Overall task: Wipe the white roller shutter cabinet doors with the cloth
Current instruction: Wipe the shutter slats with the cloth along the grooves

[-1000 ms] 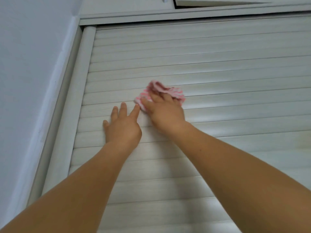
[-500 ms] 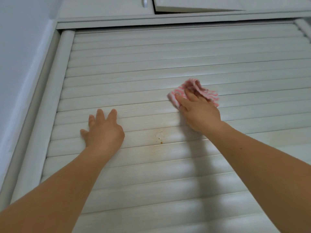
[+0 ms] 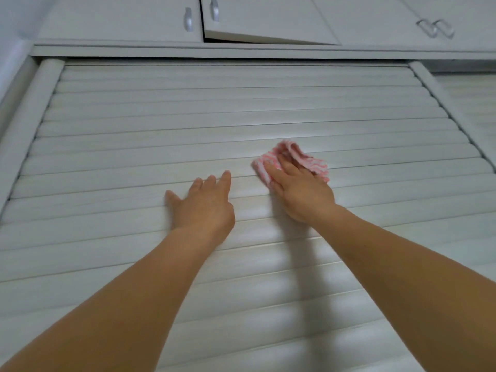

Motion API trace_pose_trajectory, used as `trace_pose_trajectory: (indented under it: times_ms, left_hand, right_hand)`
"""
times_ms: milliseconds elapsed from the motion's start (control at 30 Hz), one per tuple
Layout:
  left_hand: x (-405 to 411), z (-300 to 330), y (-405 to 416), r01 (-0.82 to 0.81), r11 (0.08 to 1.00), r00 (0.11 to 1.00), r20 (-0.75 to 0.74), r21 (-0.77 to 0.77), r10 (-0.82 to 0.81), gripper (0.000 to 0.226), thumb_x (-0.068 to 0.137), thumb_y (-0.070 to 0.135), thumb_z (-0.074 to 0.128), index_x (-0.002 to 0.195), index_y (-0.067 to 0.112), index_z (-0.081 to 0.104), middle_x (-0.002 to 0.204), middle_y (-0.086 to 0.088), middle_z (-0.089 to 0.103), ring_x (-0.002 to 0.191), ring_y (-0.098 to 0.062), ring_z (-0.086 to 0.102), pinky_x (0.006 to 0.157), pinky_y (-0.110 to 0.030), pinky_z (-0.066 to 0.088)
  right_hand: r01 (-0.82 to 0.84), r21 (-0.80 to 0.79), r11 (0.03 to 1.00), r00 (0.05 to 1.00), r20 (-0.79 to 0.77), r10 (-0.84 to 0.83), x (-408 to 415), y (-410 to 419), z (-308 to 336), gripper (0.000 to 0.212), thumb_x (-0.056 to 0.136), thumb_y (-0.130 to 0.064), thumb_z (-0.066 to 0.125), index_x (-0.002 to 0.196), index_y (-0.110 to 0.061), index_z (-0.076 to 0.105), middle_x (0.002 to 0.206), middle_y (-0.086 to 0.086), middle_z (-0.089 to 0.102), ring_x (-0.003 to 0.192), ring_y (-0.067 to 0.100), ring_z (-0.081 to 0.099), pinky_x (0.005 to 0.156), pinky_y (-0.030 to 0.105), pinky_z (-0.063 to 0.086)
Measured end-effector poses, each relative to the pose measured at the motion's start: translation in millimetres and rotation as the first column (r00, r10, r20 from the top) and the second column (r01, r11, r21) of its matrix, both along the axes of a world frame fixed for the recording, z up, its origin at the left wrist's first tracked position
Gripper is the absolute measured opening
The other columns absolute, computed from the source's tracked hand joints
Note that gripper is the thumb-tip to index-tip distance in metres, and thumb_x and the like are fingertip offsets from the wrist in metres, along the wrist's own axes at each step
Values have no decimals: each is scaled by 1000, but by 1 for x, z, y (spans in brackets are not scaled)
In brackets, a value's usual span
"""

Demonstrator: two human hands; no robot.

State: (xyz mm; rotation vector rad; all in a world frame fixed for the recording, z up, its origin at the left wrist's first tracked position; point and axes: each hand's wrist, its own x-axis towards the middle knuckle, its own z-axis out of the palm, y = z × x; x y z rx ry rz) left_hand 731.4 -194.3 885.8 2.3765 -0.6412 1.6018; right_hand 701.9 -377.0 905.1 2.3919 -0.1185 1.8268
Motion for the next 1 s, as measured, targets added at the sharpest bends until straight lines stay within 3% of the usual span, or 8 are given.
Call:
trace_pose_trajectory:
  times_ms: [133, 233, 367, 500, 700, 867, 1000]
  left_hand:
    - [-3, 0, -11, -123, 992, 990, 68, -19, 124, 57, 96, 24, 25, 148, 29, 4, 146, -1, 30, 138, -25, 23, 108, -65, 3]
    - [-9, 3, -24, -225, 973, 971, 71, -45, 228, 54, 95, 27, 25, 147, 30, 10, 141, -5, 32, 129, -29, 34, 108, -66, 3]
    - [-15, 6, -45, -210, 978, 975, 77, -10, 210, 52, 96, 30, 25, 146, 29, 13, 146, -9, 21, 135, -29, 21, 110, -62, 5]
    - [-16, 7, -55, -97, 995, 995, 32, 29, 96, 54, 97, 30, 26, 148, 31, 7, 157, -1, 0, 143, -26, -1, 111, -59, 5]
    - [-12, 5, -54, -136, 991, 988, 81, 11, 134, 52, 95, 30, 31, 145, 36, 17, 156, 0, 8, 144, -23, 5, 109, -64, 3]
    - [-16, 8, -58, -209, 978, 965, 160, -7, 207, 38, 93, 28, 30, 130, 32, 38, 131, 0, 39, 130, -23, 33, 108, -66, 4]
    - [-23, 11, -69, -247, 967, 954, 156, -67, 255, 37, 94, 27, 26, 130, 29, 35, 122, -4, 44, 114, -28, 47, 108, -65, 5]
  right_hand:
    - [38, 76, 996, 999, 9, -38, -12, -60, 5, 52, 99, -40, 17, 151, -37, 8, 160, -4, 0, 146, 21, 2, 113, 54, 17]
    - [27, 214, 976, 998, 53, -40, -25, -93, 10, 53, 98, -40, 17, 150, -36, 11, 160, -2, 5, 146, 25, 8, 113, 54, 18]
    - [24, 340, 940, 998, 47, -42, -29, -86, 22, 53, 98, -30, 31, 149, -36, 14, 158, -1, 10, 141, 33, 19, 107, 58, 21]
    - [-1, 114, 993, 1000, 28, -2, -16, -51, 33, 55, 97, -31, 34, 148, -38, 15, 159, -4, 4, 144, 29, 11, 109, 56, 19]
    - [-89, -217, 972, 989, -138, 59, 1, 7, 53, 52, 100, -38, 32, 149, -39, 14, 159, -5, -8, 146, 26, -6, 112, 58, 3]
    - [-110, -241, 964, 983, -170, 69, 0, 7, 65, 48, 101, -46, 25, 147, -44, 13, 159, -8, -9, 145, 26, -10, 113, 57, -5]
    - [-103, -142, 985, 988, -126, 85, -8, -20, 73, 49, 99, -50, 19, 147, -46, 9, 158, -9, -12, 145, 28, -8, 112, 59, -4]
